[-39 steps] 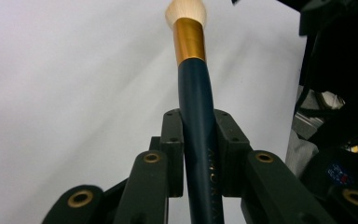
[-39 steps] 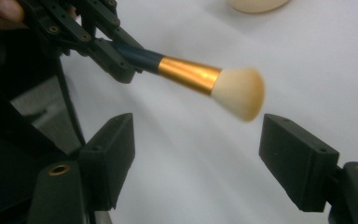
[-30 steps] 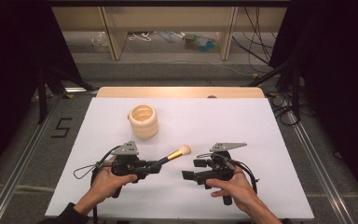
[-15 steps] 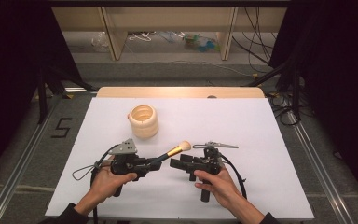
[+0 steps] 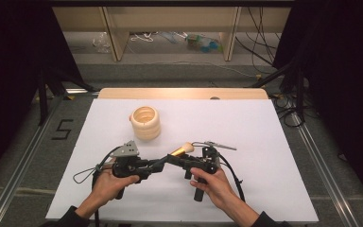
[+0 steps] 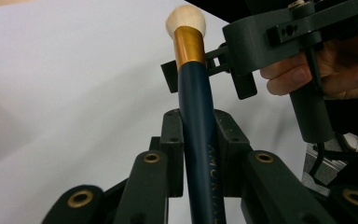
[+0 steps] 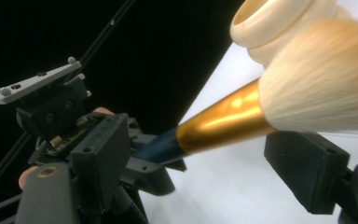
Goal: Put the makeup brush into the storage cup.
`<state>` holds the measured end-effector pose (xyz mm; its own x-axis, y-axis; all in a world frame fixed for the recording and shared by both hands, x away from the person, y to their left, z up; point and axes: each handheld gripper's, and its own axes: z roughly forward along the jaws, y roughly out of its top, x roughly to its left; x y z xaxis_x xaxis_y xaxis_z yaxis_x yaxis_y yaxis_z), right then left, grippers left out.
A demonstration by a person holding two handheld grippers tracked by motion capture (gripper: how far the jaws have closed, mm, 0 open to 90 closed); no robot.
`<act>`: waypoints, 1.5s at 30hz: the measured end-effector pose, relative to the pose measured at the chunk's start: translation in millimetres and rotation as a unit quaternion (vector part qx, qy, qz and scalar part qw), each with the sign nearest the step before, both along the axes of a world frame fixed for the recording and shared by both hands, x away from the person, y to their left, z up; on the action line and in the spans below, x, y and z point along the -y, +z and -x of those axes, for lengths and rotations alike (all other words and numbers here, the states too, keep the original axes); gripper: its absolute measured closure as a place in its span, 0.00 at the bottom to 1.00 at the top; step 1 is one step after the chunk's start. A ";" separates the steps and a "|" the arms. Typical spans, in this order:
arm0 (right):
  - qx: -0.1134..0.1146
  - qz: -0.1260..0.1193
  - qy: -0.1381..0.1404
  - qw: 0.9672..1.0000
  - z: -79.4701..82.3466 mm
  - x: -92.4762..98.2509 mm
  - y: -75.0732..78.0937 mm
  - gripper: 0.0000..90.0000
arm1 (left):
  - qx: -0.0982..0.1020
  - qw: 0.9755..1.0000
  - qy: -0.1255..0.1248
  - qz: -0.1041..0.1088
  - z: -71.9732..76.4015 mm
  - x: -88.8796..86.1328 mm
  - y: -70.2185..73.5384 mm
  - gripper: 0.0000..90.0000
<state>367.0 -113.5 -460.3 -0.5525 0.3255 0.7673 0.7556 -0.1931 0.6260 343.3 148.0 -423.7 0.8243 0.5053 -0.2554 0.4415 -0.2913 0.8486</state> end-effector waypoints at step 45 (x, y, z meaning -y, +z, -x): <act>0.033 -0.050 0.017 0.998 2.0 -5.9 14.4 0.82 | 0.011 0.999 -0.016 0.034 7.5 4.6 1.0 0.71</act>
<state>365.0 -107.6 -445.9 -0.6128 0.2293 0.7562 0.7205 -0.2309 0.6539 335.8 143.3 -422.7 0.8458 0.4606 -0.2692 0.4132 -0.2464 0.8767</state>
